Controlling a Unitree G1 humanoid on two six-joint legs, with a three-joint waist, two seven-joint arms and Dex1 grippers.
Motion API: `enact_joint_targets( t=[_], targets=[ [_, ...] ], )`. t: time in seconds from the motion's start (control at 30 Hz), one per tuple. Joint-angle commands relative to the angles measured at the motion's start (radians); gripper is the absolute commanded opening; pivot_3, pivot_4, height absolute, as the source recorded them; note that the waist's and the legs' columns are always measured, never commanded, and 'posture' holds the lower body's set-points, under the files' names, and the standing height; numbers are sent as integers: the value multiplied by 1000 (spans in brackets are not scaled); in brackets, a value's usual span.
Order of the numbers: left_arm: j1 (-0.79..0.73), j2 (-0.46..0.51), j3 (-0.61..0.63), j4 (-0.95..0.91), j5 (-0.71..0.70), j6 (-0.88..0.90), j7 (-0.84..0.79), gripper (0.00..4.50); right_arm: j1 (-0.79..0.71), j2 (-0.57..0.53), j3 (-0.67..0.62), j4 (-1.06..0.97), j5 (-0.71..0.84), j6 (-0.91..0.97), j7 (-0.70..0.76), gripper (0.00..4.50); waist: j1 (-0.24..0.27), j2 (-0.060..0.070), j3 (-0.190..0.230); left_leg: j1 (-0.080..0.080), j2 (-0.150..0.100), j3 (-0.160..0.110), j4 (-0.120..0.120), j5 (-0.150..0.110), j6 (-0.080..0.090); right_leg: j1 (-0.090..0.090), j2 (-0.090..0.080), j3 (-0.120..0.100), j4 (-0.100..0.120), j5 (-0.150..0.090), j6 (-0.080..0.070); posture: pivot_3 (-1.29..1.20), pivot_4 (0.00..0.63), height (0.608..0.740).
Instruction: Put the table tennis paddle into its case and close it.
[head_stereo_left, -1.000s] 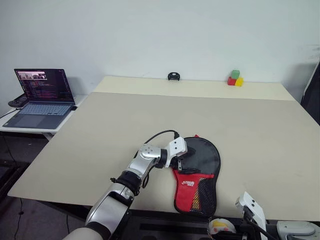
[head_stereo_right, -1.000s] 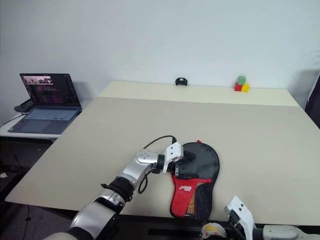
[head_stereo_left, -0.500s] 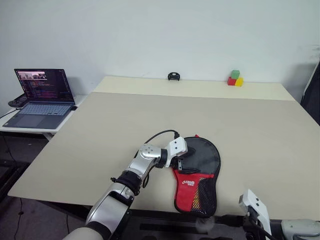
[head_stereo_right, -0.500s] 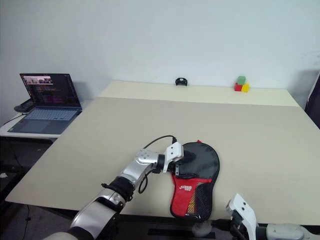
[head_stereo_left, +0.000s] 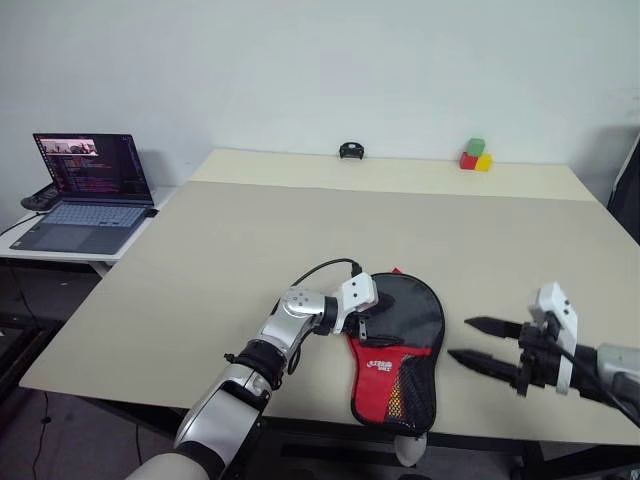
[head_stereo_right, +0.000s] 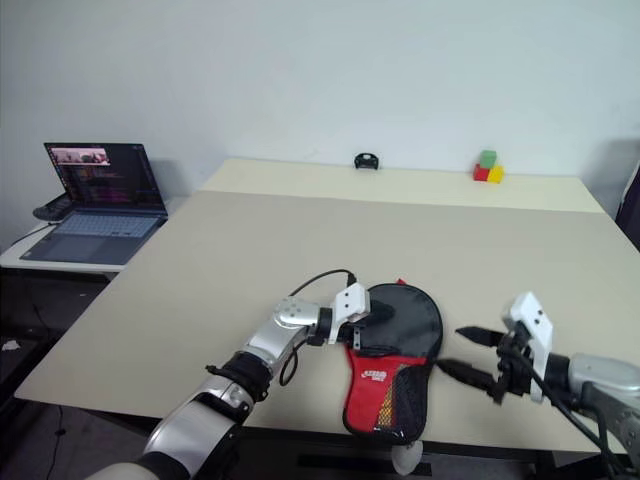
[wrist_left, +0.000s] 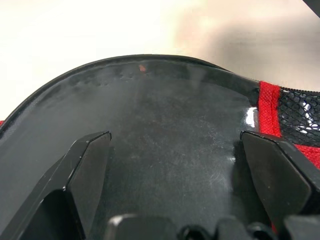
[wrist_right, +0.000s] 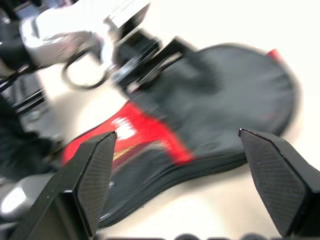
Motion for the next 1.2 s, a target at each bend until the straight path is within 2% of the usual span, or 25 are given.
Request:
enact_joint_targets(
  t=[0.03, 0.1, 0.17, 0.3, 0.43, 0.53, 0.6, 0.77, 0.9, 1.2],
  targets=[
    [50, 37, -2, -70, 2, 76, -42, 4500, -105, 17, 23, 102, -61, -76, 9, 4270, -2, 3, 2, -2, 0, 0, 0, 0, 0, 0, 0, 0, 0, 0, 0, 0, 150, 740],
    [52, 56, 29, -170, -41, 129, -58, 4500, -167, 32, 55, 170, -101, -111, 20, 4270, -5, 4, 3, -8, 0, 0, 0, 0, 0, -4, 1, 0, 2, 0, -2, 0, 150, 740],
    [50, 69, 60, -263, -85, 197, -60, 4500, -210, 40, 80, 226, -135, -142, 37, 4270, -9, 4, 5, -18, 0, 0, 0, 1, 0, -16, 2, 0, 5, 5, -10, 0, 150, 740],
    [50, 116, 146, -498, -195, 369, -44, 4500, -297, 51, 110, 329, -178, -184, 69, 4270, -12, 6, 10, -36, 0, 1, 2, 3, -5, -33, 2, 0, 5, 4, -10, 0, 150, 740],
    [79, 161, 217, -682, -281, 516, 7, 4500, -351, 56, 109, 410, -199, -213, 101, 4270, -13, 7, 12, -41, 0, 1, 2, 3, -5, -37, 1, 0, 3, 4, -10, 0, 150, 740],
    [173, 235, 324, -882, -387, 667, 65, 4500, -380, 49, 101, 474, -213, -230, 124, 4270, -16, 8, 13, -40, 0, 1, 2, 3, -5, -36, 1, 0, 3, 4, -11, 0, 150, 740],
    [226, 269, 348, -954, -402, 716, 107, 4500, -400, 32, 83, 546, -228, -257, 153, 4270, -17, 9, 13, -40, 0, 1, 2, 3, -5, -36, 1, 0, 4, 4, -11, 0, 150, 740],
    [339, 341, 410, -1032, -380, 757, 220, 4500, -444, -4, 66, 690, -271, -311, 195, 4270, -16, 11, 15, -36, 0, 2, 3, 3, -4, -33, 1, 1, 6, 5, -11, 0, 150, 740],
    [358, 378, 381, -1037, -335, 730, 260, 4500, -481, -14, 52, 764, -296, -339, 195, 4270, -15, 11, 15, -34, 0, 3, 3, 3, -4, -32, 1, 2, 7, 5, -11, 0, 150, 740],
    [355, 364, 363, -970, -306, 687, 316, 4500, -518, -23, 77, 796, -338, -327, 208, 4270, -16, 11, 15, -34, 0, 4, 3, 3, -5, -32, 1, 2, 7, 5, -11, 0, 150, 740]
  ],
)
